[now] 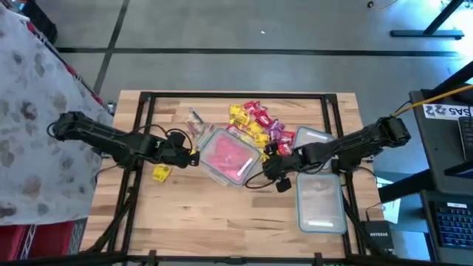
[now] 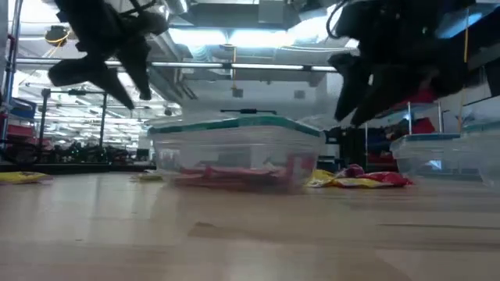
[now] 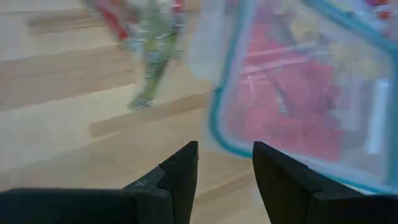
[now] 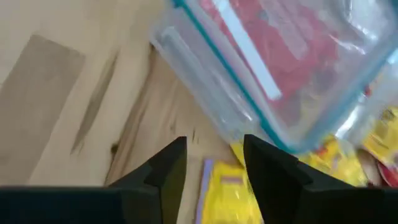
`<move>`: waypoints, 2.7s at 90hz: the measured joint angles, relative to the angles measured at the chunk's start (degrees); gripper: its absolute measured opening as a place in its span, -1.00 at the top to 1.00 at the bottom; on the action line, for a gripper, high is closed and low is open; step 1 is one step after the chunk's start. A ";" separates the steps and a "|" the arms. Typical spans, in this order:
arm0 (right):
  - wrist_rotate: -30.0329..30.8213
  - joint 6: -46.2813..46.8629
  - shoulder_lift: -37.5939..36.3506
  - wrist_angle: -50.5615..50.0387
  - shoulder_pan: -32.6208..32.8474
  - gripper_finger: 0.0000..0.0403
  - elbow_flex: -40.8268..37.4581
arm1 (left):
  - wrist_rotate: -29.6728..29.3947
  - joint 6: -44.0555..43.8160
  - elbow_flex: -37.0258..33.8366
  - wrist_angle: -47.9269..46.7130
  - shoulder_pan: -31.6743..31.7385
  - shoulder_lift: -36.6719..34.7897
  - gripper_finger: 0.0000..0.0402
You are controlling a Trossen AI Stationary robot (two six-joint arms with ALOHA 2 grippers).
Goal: Sort candy
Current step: Close the rectangular transparent bin
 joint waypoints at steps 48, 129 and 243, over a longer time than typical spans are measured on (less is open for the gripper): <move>-10.00 9.51 7.44 9.18 -14.64 0.76 5.60 | 11.75 17.76 0.07 27.61 8.00 14.48 0.72; 2.08 48.25 18.76 5.90 10.00 1.00 22.19 | 11.35 24.53 1.95 7.57 -1.79 13.09 0.82; -0.81 57.75 38.85 8.59 6.96 1.00 24.68 | 12.22 22.16 3.61 6.67 -19.62 17.07 0.82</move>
